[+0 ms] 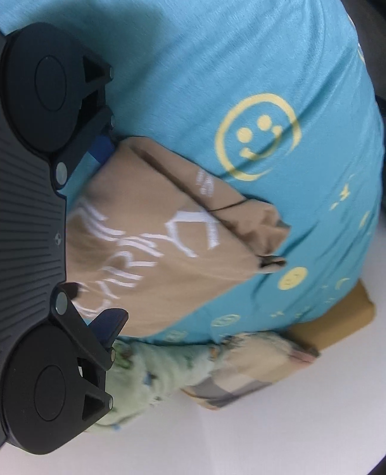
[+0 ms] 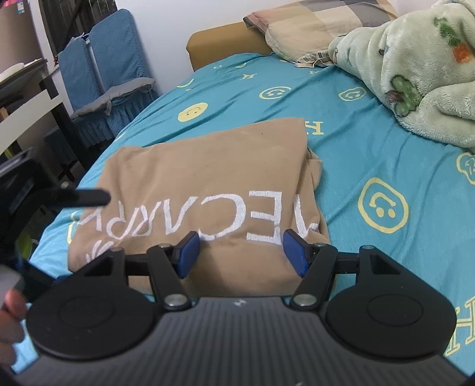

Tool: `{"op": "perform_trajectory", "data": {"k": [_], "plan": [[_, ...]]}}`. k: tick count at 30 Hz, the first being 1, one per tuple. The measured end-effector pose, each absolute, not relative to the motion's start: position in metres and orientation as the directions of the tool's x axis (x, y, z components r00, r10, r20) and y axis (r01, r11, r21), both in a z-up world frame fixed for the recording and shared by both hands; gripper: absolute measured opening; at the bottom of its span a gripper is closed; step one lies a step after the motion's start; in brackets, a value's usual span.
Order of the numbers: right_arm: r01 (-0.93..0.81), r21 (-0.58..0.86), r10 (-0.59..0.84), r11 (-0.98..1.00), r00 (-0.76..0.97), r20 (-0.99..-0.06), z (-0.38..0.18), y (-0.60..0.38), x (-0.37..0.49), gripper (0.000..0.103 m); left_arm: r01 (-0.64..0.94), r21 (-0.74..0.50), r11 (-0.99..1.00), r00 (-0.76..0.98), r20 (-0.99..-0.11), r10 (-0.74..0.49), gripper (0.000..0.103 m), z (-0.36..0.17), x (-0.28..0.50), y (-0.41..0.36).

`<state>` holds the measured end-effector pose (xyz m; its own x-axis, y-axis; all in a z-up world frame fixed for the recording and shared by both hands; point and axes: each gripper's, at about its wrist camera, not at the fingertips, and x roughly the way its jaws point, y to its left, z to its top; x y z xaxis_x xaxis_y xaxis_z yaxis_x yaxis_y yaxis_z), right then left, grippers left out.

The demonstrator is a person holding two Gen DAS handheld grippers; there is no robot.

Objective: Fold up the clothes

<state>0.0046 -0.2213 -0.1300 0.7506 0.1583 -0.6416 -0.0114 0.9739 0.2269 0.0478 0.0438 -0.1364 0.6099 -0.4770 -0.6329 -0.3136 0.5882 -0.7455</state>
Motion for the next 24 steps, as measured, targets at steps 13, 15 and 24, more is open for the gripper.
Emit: {"op": "perform_trajectory", "data": {"k": [13, 15, 24], "plan": [[0.056, 0.272, 0.132, 0.961, 0.770, -0.625, -0.119, -0.228, -0.003, 0.065, -0.370, -0.728, 0.578, 0.637, -0.651, -0.413, 0.024, -0.137, 0.045, 0.063], [0.069, 0.300, 0.139, 0.951, 0.773, -0.619, -0.114, -0.231, -0.005, 0.066, -0.347, -0.732, 0.586, 0.651, -0.638, -0.411, 0.023, -0.131, 0.044, 0.062], [0.075, 0.731, 0.426, 0.678, 0.771, -0.474, -0.108, -0.247, -0.021, 0.089, -0.315, -0.729, 0.608, 0.674, -0.623, -0.398, 0.022, -0.115, 0.044, 0.055]]}}
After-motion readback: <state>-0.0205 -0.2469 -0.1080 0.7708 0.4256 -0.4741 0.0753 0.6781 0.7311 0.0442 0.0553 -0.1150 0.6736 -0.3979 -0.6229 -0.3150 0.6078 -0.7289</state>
